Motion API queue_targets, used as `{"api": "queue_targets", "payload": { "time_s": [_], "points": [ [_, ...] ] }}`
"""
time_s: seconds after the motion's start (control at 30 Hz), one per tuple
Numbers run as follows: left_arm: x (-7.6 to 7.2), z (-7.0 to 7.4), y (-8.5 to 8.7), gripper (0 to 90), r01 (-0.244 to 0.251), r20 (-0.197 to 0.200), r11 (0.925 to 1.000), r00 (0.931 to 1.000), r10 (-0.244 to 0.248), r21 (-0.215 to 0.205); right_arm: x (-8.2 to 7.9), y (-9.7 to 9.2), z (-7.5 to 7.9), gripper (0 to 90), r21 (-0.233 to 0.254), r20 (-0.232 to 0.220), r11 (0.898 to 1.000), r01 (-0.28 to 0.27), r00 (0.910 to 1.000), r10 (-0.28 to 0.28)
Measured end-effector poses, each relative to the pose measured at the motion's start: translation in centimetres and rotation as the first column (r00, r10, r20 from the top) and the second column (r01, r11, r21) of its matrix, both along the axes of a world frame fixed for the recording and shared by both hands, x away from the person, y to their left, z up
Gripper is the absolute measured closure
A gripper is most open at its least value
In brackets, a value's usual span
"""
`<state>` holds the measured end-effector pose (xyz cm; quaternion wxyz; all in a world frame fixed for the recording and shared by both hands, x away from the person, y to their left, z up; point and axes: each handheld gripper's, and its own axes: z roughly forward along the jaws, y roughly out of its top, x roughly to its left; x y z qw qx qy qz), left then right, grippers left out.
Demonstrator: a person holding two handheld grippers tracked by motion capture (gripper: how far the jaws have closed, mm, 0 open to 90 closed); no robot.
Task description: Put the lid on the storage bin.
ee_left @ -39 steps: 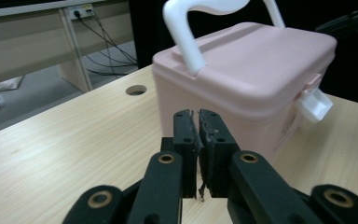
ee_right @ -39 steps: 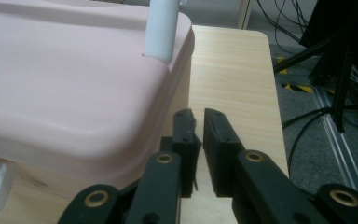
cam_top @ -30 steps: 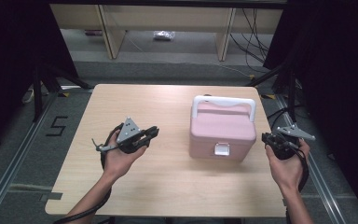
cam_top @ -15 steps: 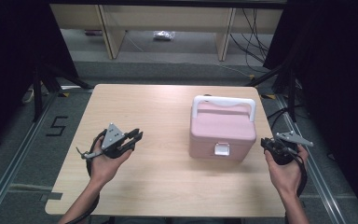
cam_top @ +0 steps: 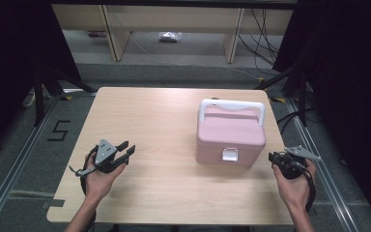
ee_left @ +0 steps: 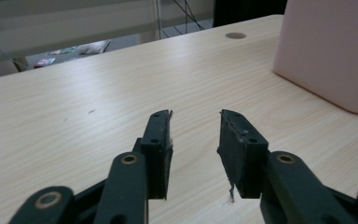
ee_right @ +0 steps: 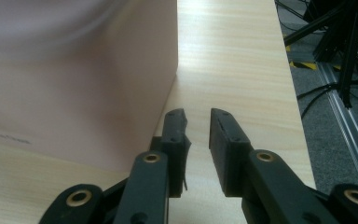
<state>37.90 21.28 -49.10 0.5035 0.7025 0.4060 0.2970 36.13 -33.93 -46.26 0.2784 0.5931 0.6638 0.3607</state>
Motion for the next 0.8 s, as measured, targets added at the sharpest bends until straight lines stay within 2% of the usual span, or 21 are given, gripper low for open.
{"api": "queue_targets", "payload": {
  "time_s": [0.03, 0.07, 0.1, 0.13, 0.17, 0.23, 0.27, 0.3, 0.33, 0.37, 0.43, 0.47, 0.5, 0.57, 0.6, 0.63, 0.7, 0.73, 0.77, 0.8],
  "points": [
    [-0.1, -0.2, 0.2, 61.8, -0.005, -0.006, 1.0000, 1.0000, 0.005, 0.004, -0.1, 0.0, -0.1, 75.5, -0.003, -0.010, 1.000, 0.002, 0.9999, -0.002],
    [-0.1, -0.4, 0.4, 61.0, -0.009, -0.004, 1.0000, 1.0000, 0.009, -0.001, -0.1, 0.0, -0.3, 75.2, 0.015, -0.001, 1.000, -0.004, 1.0000, 0.004],
    [-0.1, -0.6, 0.6, 60.2, -0.017, -0.007, 0.9998, 0.9998, 0.017, -0.007, -0.1, -0.3, -0.5, 74.9, -0.016, 0.002, 1.000, -0.023, 0.9997, 0.023],
    [-0.2, -0.8, 0.7, 59.2, -0.024, -0.010, 0.9996, 0.9997, 0.024, -0.013, 0.0, -0.4, -0.8, 74.7, -0.026, 0.004, 1.000, -0.017, 0.9998, 0.017],
    [-0.2, -1.0, 0.9, 58.2, -0.028, -0.013, 0.9995, 0.9995, 0.028, -0.016, -0.4, 0.0, -0.8, 74.1, 0.024, -0.024, 1.000, 0.011, 0.9997, -0.010],
    [-0.2, -1.4, 1.2, 56.0, -0.033, -0.018, 0.9992, 0.9993, 0.033, -0.024, -0.2, -0.4, -1.4, 72.9, -0.029, 0.007, 0.999, -0.015, 0.9999, 0.015],
    [-0.2, -1.5, 1.3, 55.4, -0.040, -0.020, 0.9989, 0.9990, 0.040, -0.026, -0.3, -0.4, -1.4, 72.4, -0.006, 0.005, 1.000, -0.022, 0.9997, 0.022],
    [-0.3, -1.6, 1.5, 55.0, -0.046, -0.018, 0.9985, 0.9988, 0.046, -0.030, -0.5, -0.2, -1.6, 72.2, 0.014, -0.003, 1.000, 0.004, 1.0000, -0.004],
    [-0.3, -1.6, 1.7, 54.5, -0.056, -0.020, 0.9980, 0.9982, 0.056, -0.028, -0.5, -0.2, -1.7, 71.8, 0.010, -0.001, 1.000, 0.009, 1.0000, -0.009],
    [-0.3, -1.7, 1.7, 54.1, -0.062, -0.014, 0.9974, 0.9980, 0.061, -0.037, -0.4, -0.6, -1.9, 71.3, 0.007, 0.015, 1.000, -0.028, 0.9995, 0.028],
    [-0.4, -1.6, 1.9, 53.1, -0.070, -0.009, 0.9968, 0.9976, 0.069, -0.040, -0.5, -0.7, -2.1, 70.6, -0.018, 0.010, 1.000, -0.011, 0.9999, 0.011],
    [-0.4, -1.6, 1.9, 52.6, -0.068, -0.007, 0.9968, 0.9977, 0.067, -0.041, -0.5, -0.7, -2.2, 69.8, -0.006, 0.009, 1.000, -0.004, 1.0000, 0.004],
    [-0.5, -1.6, 1.9, 52.4, -0.068, -0.004, 0.9967, 0.9977, 0.067, -0.045, -0.7, -0.4, -2.2, 68.9, 0.024, -0.013, 0.999, 0.027, 0.9995, -0.027],
    [-0.5, -1.6, 1.9, 51.8, -0.070, 0.001, 0.9964, 0.9976, 0.070, -0.049, -0.5, -0.8, -2.6, 67.7, -0.007, 0.024, 1.000, 0.009, 0.9997, -0.008],
    [-0.5, -1.6, 1.9, 51.4, -0.068, 0.000, 0.9965, 0.9977, 0.068, -0.049, -0.8, -0.6, -2.5, 67.6, 0.030, -0.002, 0.999, 0.031, 0.9995, -0.031],
    [-0.5, -1.6, 1.9, 51.1, -0.066, 0.007, 0.9962, 0.9977, 0.067, -0.056, -0.7, -0.8, -2.7, 67.5, 0.024, 0.022, 1.000, 0.004, 0.9997, -0.005],
    [-0.6, -1.5, 2.0, 50.7, -0.071, 0.005, 0.9962, 0.9975, 0.071, -0.051, -0.9, -0.7, -2.8, 67.0, 0.050, -0.004, 0.998, 0.043, 0.9991, -0.043],
    [-0.6, -1.5, 2.0, 50.7, -0.070, 0.007, 0.9962, 0.9975, 0.071, -0.051, -0.9, -0.7, -2.8, 67.0, 0.050, -0.004, 0.998, 0.043, 0.9991, -0.043],
    [-0.6, -1.5, 2.0, 50.7, -0.071, 0.007, 0.9961, 0.9974, 0.072, -0.051, -0.8, -0.8, -3.0, 66.9, 0.027, 0.009, 0.999, 0.040, 0.9992, -0.040],
    [-0.6, -1.5, 2.0, 50.7, -0.071, 0.007, 0.9961, 0.9974, 0.072, -0.051, -0.8, -1.0, -2.9, 66.9, 0.034, 0.016, 0.999, 0.014, 0.9998, -0.014]
  ]
}}
